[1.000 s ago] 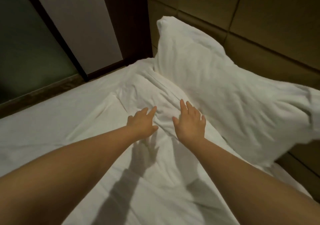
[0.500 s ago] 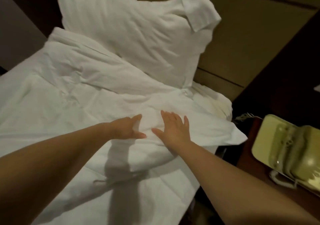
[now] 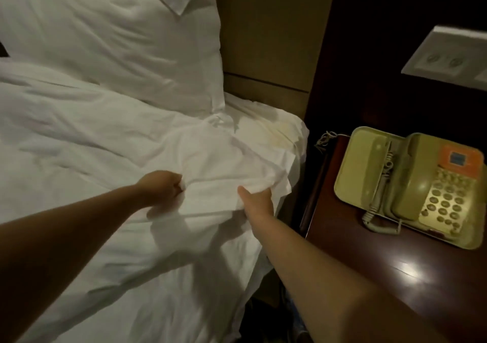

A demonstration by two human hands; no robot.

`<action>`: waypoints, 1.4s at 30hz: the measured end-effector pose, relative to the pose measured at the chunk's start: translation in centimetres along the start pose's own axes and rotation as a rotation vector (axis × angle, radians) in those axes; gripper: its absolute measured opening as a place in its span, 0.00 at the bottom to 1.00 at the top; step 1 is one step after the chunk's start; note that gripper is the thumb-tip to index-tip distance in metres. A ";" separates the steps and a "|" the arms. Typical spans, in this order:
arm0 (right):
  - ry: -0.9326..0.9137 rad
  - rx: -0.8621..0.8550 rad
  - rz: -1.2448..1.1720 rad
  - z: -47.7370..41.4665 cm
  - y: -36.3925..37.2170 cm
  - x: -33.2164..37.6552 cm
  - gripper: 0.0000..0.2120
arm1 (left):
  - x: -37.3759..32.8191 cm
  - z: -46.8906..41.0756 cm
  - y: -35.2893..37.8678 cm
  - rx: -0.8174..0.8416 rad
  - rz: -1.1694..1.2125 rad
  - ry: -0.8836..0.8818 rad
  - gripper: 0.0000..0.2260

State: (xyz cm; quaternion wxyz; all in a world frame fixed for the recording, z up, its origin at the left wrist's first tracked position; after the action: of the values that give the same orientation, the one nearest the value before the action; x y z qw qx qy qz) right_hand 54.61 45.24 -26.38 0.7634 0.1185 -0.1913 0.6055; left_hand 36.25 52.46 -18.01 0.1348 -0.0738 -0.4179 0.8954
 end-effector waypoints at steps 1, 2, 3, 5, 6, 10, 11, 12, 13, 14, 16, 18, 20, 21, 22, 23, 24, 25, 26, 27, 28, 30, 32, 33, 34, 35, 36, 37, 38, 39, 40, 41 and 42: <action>-0.048 -0.007 -0.014 0.1 0.0 0.7 0.34 | -0.6 -0.2 -1.1 -0.021 0.020 -0.014 0.10; -0.110 -0.030 -0.007 0.4 -0.1 1.6 0.33 | -1.3 -0.3 -2.3 -0.048 0.044 -0.024 0.09; -0.185 -0.055 0.000 0.6 -0.2 2.6 0.31 | -1.9 -0.4 -3.6 -0.073 0.073 -0.029 0.08; -0.332 -0.088 -0.015 1.1 -0.9 5.2 0.29 | -3.0 -0.5 -5.5 -0.115 0.148 -0.040 0.13; -0.388 -0.098 -0.014 1.1 -1.3 6.5 0.30 | -3.3 -0.6 -6.0 -0.137 0.187 -0.044 0.14; -0.352 -0.102 0.078 -0.5 -2.3 6.4 0.30 | -3.8 -0.3 -4.4 -0.136 0.281 -0.063 0.13; -0.243 -0.105 0.092 -1.1 -2.5 5.0 0.30 | -4.1 -0.3 -3.2 -0.094 0.230 -0.052 0.12; -0.113 -0.107 0.114 -1.4 -2.9 3.5 0.32 | -4.4 -0.3 -2.1 -0.049 0.184 -0.037 0.11; 0.001 -0.108 0.151 -1.5 -3.2 2.1 0.36 | -4.6 -0.3 -1.0 -0.019 0.157 -0.028 0.11; 0.064 -0.107 0.187 -1.5 -3.5 1.3 0.39 | -4.8 -0.2 -0.1 -0.002 0.150 -0.025 0.11; 0.045 -0.125 0.228 -1.4 -3.7 0.6 0.43 | -4.8 0.1 1.0 -0.025 0.204 -0.038 0.10; -0.034 -0.170 0.269 -0.7 -3.6 0.7 0.42 | -4.6 0.4 1.4 -0.092 0.269 -0.046 0.09; -0.113 -0.275 0.428 0.2 -3.4 1.1 0.39 | -4.5 0.7 1.5 -0.138 0.296 -0.033 0.09; -0.169 -0.323 0.516 0.7 -3.2 1.3 0.37 | -4.5 1.1 1.5 -0.141 0.284 -0.017 0.09; -0.244 -0.360 0.591 1.3 -2.8 1.5 0.35 | -4.4 1.5 1.6 -0.139 0.269 -0.001 0.09; -0.336 -0.387 0.650 1.9 -2.2 1.7 0.32 | -4.1 1.8 1.8 -0.139 0.260 0.015 0.10; -0.431 -0.399 0.698 2.6 -1.4 1.9 0.30 | -3.7 2.3 2.0 -0.141 0.252 0.030 0.12; -0.524 -0.393 0.739 3.3 -0.4 2.0 0.27 | -3.1 2.9 2.2 -0.141 0.238 0.033 0.15; -0.607 -0.366 0.780 4.0 1.0 2.0 0.26 | -2.4 3.5 2.5 -0.137 0.211 0.024 0.18; -0.678 -0.327 0.823 4.8 2.6 1.9 0.25 | -1.4 4.3 3.0 -0.131 0.179 0.007 0.20; -0.741 -0.283 0.866 5.8 4.5 1.7 0.25 | -0.2 5.4 3.5 -0.120 0.149 -0.015 0.21; -0.850 -0.204 0.946 7.4 7.3 1.3 0.26 | 1.9 7.0 4.5 -0.084 0.093 -0.040 0.23; -0.974 -0.089 1.080 9.5 11.1 0.1 0.26 | 5.3 9.7 5.9 -0.069 0.070 -0.089 0.25; -1.016 -0.028 1.141 10.4 12.9 -0.6 0.27 | 7.2 11.1 6.6 -0.068 0.067 -0.120 0.25; -1.039 0.027 1.193 11.2 14.7 -1.4 0.27 | 9.1 12.5 7.3 -0.063 0.066 -0.150 0.26; -1.042 0.069 1.236 11.7 16.4 -2.2 0.27 | 11.0 13.9 8.0 -0.058 0.069 -0.173 0.26; -1.032 0.092 1.275 12.2 18.1 -3.0 0.27 | 12.9 15.2 8.7 -0.057 0.070 -0.188 0.26; -1.016 0.099 1.314 12.5 19.9 -3.8 0.28 | 14.8 16.5 9.5 -0.057 0.071 -0.198 0.26; -0.996 0.100 1.355 12.8 21.6 -4.7 0.28 | 16.7 17.7 10.3 -0.058 0.078 -0.203 0.26; -0.977 0.097 1.395 13.1 23.4 -5.5 0.29 | 18.5 18.8 11.3 -0.056 0.089 -0.205 0.26; -0.966 0.091 1.427 13.3 25.1 -6.3 0.30 | 20.1 19.7 12.3 -0.053 0.100 -0.203 0.26; -0.963 0.078 1.443 13.6 27.0 -6.9 0.32 | 21.6 20.6 13.2 -0.047 0.108 -0.197 0.27; -0.964 0.060 1.445 14.0 28.9 -7.4 0.33 | 23.0 21.4 14.2 -0.038 0.121 -0.184 0.27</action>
State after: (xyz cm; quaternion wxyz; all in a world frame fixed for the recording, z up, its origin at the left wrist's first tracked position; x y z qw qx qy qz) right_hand 23.12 39.85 -18.45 0.0244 0.2316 -0.5063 0.8303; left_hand 6.56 35.10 -15.66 0.0405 -0.0190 -0.4404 0.8967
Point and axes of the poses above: each hand's wrist, its own z-axis away from the middle knuckle, its own y-axis out of the palm, x = y × z, the point moved 2 cm from there along -z, towards the middle knuckle, and after that the axes turned 11 degrees about y, right-handed, at the moved point
